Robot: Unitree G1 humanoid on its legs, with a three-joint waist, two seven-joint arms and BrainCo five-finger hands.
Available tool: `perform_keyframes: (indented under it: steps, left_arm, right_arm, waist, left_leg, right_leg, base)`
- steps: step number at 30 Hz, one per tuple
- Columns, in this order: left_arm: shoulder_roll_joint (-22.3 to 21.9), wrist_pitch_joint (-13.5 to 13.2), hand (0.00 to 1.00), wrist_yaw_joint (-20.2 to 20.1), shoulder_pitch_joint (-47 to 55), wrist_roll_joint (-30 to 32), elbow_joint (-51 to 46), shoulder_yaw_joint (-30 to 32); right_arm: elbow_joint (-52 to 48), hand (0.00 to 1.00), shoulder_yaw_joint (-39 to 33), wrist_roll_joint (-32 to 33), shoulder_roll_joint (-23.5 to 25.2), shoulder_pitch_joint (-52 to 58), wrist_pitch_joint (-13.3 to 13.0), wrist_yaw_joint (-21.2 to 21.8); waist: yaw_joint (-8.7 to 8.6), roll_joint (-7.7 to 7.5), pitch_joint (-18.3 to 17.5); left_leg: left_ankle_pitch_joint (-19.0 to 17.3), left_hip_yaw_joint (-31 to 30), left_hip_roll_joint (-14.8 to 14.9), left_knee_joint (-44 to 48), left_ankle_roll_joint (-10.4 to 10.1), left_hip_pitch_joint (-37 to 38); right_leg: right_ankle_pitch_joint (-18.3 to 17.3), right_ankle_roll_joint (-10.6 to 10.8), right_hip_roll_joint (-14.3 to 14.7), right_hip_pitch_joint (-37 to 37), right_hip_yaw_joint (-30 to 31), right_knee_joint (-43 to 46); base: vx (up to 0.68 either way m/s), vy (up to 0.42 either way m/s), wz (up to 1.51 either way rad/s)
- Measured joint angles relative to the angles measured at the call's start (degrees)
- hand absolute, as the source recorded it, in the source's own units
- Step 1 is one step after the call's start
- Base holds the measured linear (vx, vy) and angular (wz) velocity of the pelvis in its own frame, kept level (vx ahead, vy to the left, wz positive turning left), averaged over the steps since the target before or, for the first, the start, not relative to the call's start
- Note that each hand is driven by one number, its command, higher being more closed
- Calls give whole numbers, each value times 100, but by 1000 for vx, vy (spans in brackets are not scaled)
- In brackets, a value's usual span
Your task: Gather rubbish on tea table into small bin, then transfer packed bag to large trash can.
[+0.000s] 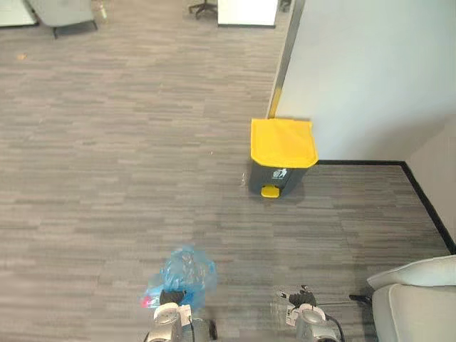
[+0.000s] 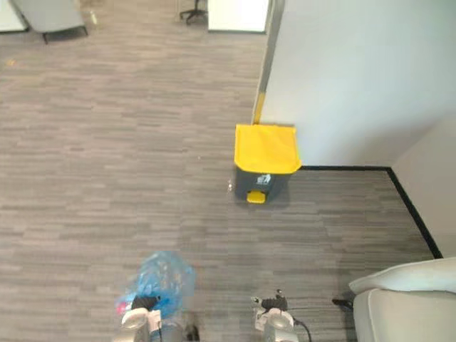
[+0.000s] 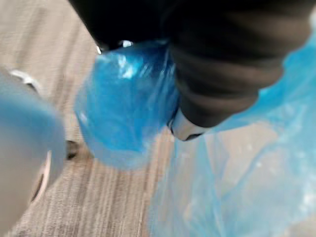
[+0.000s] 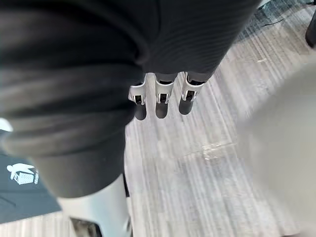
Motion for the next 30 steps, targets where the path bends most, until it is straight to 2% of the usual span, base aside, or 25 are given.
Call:
perform_keyframes:
  steps: [1,2,4,5,6,7,8,10,11,12,13,14,15,16,17,18,20,21,22,23,24,26,28,29,30]
  left_arm:
    - [8,4,100,1,-4,2,18,0]
    - [30,6,100,-2,-15,3,40,1]
    - [22,0,100,-4,-14,5,105,-1]
    - [28,-2,100,-9,-13,7,165,-4]
    - [83,-9,100,-16,-7,10,223,-35]
    - [114,-17,100,-20,-32,12,305,-49]
    - [103,-12,100,-24,-107,16,373,-93]
    - [52,-19,100,-58,-96,24,396,-64]
    - [38,-15,100,-122,-78,25,414,-30]
    - [16,-18,100,-140,-89,25,392,4]
    - [-64,-19,100,-141,-112,24,285,64]
    - [-95,-22,100,-141,-107,24,222,99]
    - [-114,-38,100,-160,-77,25,164,92]
    - [-118,-34,100,-157,-52,24,123,119]
    - [-118,-34,100,-157,-55,23,77,111]
    - [-118,-34,100,-156,-46,22,0,110]
    - [-116,-43,100,-155,-49,21,-66,107]
    - [-118,-46,100,-154,-49,22,-80,99]
    - [-125,-44,100,-154,-49,22,-72,95]
    - [-134,-48,100,-150,-64,20,-40,107]
    - [-103,-55,100,-130,-78,20,-43,108]
    - [-119,-46,100,-135,-89,17,44,96]
    - [-91,-44,100,-130,-90,15,85,99]
    - [-75,-38,100,-127,-49,15,123,103]
    - [-61,-34,100,-126,-30,13,131,96]
  right_arm:
    - [-23,0,5,-3,1,1,2,1]
    - [-26,0,-6,-3,2,-59,1,2]
    - [-9,0,-87,-3,2,-69,-3,4]
    - [10,0,-111,-5,2,-119,-10,3]
    - [95,0,-129,-10,2,-124,-19,6]
    - [140,0,-154,9,-7,-163,-30,35]
    - [268,0,-234,-63,-137,-331,-38,38]
    - [384,0,-360,-178,-151,-410,-38,31]
    - [375,0,-429,-184,-145,-401,-36,34]
    - [363,0,-428,-183,-151,-348,-36,31]
    - [354,0,-408,-182,-153,-287,-26,30]
    - [351,0,-379,-182,-154,-265,-25,28]
    - [357,0,-223,-177,-157,-255,-12,19]
    - [361,0,-89,-172,-138,-267,4,22]
    - [363,0,-75,-172,-121,-268,8,25]
    - [364,0,-81,-166,-63,-257,13,21]
    - [364,0,-87,-161,-15,-218,14,21]
    - [357,0,-91,-161,-5,-210,15,19]
    - [351,0,-92,-160,-13,-205,14,19]
    - [358,0,-94,-159,-33,-143,16,24]
    - [359,0,-83,-164,8,-114,19,30]
    - [365,0,-112,-167,19,-101,39,35]
    - [362,0,-108,-171,28,-100,45,42]
    - [357,0,-82,-178,35,-103,38,61]
    - [353,0,-84,-184,25,-72,43,81]
  waist:
    - [-5,-7,-3]
    - [-30,-19,-1]
    - [-101,-18,2]
    - [-140,-25,5]
    - [-187,-91,20]
    - [-233,-162,55]
    - [-205,70,111]
    - [-206,176,158]
    - [-215,208,148]
    - [-241,209,139]
    - [-243,212,136]
    - [-226,218,133]
    - [-198,252,123]
    - [-197,278,114]
    - [-178,267,117]
    - [-112,228,115]
    - [-5,170,131]
    - [10,181,125]
    - [7,218,99]
    - [42,164,11]
    - [-6,42,-91]
    - [69,-69,-142]
    - [71,-72,-134]
    - [80,-44,-121]
    - [54,-44,-116]
  left_leg:
    - [-20,22,3,-100,-25,128]
    - [-20,52,18,-313,-36,408]
    - [-19,51,69,-497,-39,686]
    - [-19,7,83,-645,-39,842]
    - [-44,-89,13,-772,-104,972]
    - [-75,-293,-68,-820,-152,1077]
    - [-96,-595,105,-837,-224,1116]
    - [-88,-824,222,-583,-241,1118]
    - [-77,-876,308,-227,-260,1008]
    - [-37,-995,433,638,-348,669]
    - [224,-1132,597,1786,-755,186]
    - [435,-1195,657,2293,-874,-24]
    - [572,-1249,814,3316,-968,-500]
    - [349,-1234,908,3746,-861,-853]
    - [210,-1194,910,3761,-789,-973]
    - [-2,-971,911,3509,-618,-1179]
    - [-143,-788,802,2360,-524,-1316]
    - [4,-846,689,1375,-490,-1392]
    - [191,-904,654,942,-490,-1424]
    - [753,-897,499,583,-490,-1359]
    - [744,-847,303,405,-416,-1271]
    - [634,-613,164,377,-246,-1131]
    - [598,-523,64,174,-186,-848]
    - [567,-439,8,-128,-136,-501]
    - [537,-392,-41,-313,-95,-250]
  right_leg:
    - [-75,-52,-11,-191,-181,-18]
    - [-272,-199,-18,-450,-648,-377]
    - [-315,-275,33,-552,-1187,-1182]
    - [-148,-364,136,-564,-1378,-2017]
    - [310,-375,269,-480,-1340,-3023]
    - [519,-674,326,-468,-1288,-3257]
    - [488,-698,497,-358,-1324,-3265]
    - [147,-722,617,-313,-1323,-3194]
    - [50,-746,673,-219,-1343,-3228]
    - [-19,-741,747,15,-1359,-3401]
    - [-24,-760,819,276,-1376,-3631]
    - [-40,-785,849,389,-1361,-3725]
    - [-90,-855,938,663,-1318,-3935]
    - [-131,-916,1030,920,-1194,-4128]
    - [-128,-914,1035,1039,-1131,-4208]
    - [-88,-847,1013,1242,-991,-4354]
    - [-89,-777,925,1464,-719,-4482]
    - [-149,-591,843,1535,-564,-4516]
    - [-188,-501,831,1545,-512,-4504]
    - [-265,-305,749,1543,-261,-4469]
    - [-254,-279,575,1535,-239,-4536]
    - [-245,-245,380,1570,-157,-4423]
    - [-181,-154,295,1553,-84,-4170]
    - [-162,-123,254,1377,-16,-3521]
    - [-81,8,178,1038,-4,-2692]
  base:
    - [374,-16,-24]
    - [328,-48,-4]
    - [304,-84,11]
    - [343,-149,29]
    - [358,-165,34]
    - [459,-204,9]
    - [379,-169,-17]
    - [334,-169,-28]
    - [316,-171,3]
    - [401,-188,15]
    - [405,-160,13]
    - [423,-90,-13]
    - [365,-3,-34]
    - [369,19,-43]
    - [361,44,-60]
    - [343,88,-77]
    - [345,145,-81]
    - [285,180,-55]
    - [353,254,-70]
    - [412,292,-33]
    - [345,241,-23]
    - [262,190,-13]
    - [242,192,-31]
    - [301,254,-34]
    - [213,179,-25]
